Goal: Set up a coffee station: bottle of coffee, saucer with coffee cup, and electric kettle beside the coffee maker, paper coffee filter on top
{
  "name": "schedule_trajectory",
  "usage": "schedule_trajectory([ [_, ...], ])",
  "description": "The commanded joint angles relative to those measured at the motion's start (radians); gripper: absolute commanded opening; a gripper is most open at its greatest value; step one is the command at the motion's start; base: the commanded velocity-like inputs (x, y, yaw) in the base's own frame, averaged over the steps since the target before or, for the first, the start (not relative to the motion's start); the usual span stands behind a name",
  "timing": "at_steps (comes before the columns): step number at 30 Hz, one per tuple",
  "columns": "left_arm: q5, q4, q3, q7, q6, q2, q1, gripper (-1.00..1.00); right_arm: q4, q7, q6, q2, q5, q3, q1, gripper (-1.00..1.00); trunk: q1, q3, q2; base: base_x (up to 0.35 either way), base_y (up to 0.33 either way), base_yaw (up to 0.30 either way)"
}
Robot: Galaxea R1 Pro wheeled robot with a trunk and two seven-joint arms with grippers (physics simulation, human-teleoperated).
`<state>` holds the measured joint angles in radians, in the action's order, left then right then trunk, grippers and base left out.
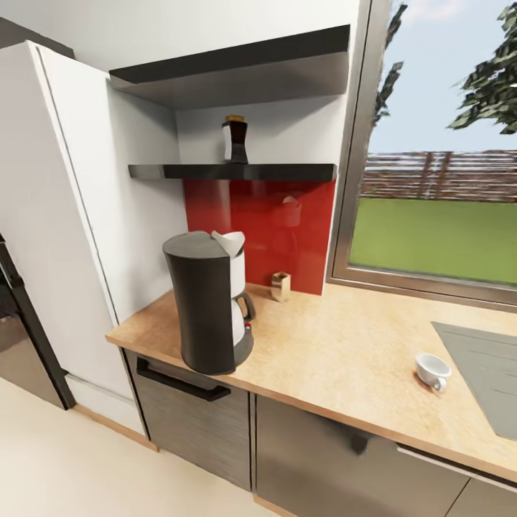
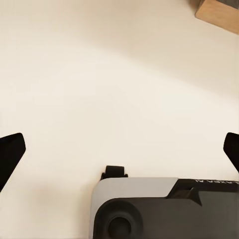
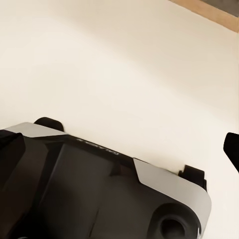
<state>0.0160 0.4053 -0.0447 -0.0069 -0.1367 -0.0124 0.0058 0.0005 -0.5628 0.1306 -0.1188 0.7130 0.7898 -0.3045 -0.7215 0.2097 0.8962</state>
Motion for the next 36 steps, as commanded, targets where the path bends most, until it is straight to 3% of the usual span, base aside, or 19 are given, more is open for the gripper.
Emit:
schedule_trajectory([
  [1,0.001,0.001,-0.001,-0.001,-0.001,0.000,0.000,1.00,0.001,-0.003,0.004,0.000,0.006,0.009,-0.001,1.00,-0.001,0.001,0.001,0.249,0.261,-0.195],
  [11,0.002,0.001,-0.001,-0.001,-0.001,0.000,0.000,1.00,0.001,-0.002,0.006,0.002,0.006,0.009,-0.001,1.00,-0.001,0.001,0.001,0.077,0.150,-0.184],
  [28,0.001,0.001,-0.001,-0.002,-0.002,-0.001,0.000,1.00,0.001,0.002,0.006,0.012,0.006,0.009,-0.001,1.00,-0.001,0.001,0.001,0.001,0.292,-0.008],
  [36,0.002,0.002,0.003,0.000,-0.002,0.001,0.000,1.00,0.001,0.003,0.006,0.014,0.006,0.009,-0.001,1.00,0.007,-0.005,-0.013,0.000,0.054,0.000],
])
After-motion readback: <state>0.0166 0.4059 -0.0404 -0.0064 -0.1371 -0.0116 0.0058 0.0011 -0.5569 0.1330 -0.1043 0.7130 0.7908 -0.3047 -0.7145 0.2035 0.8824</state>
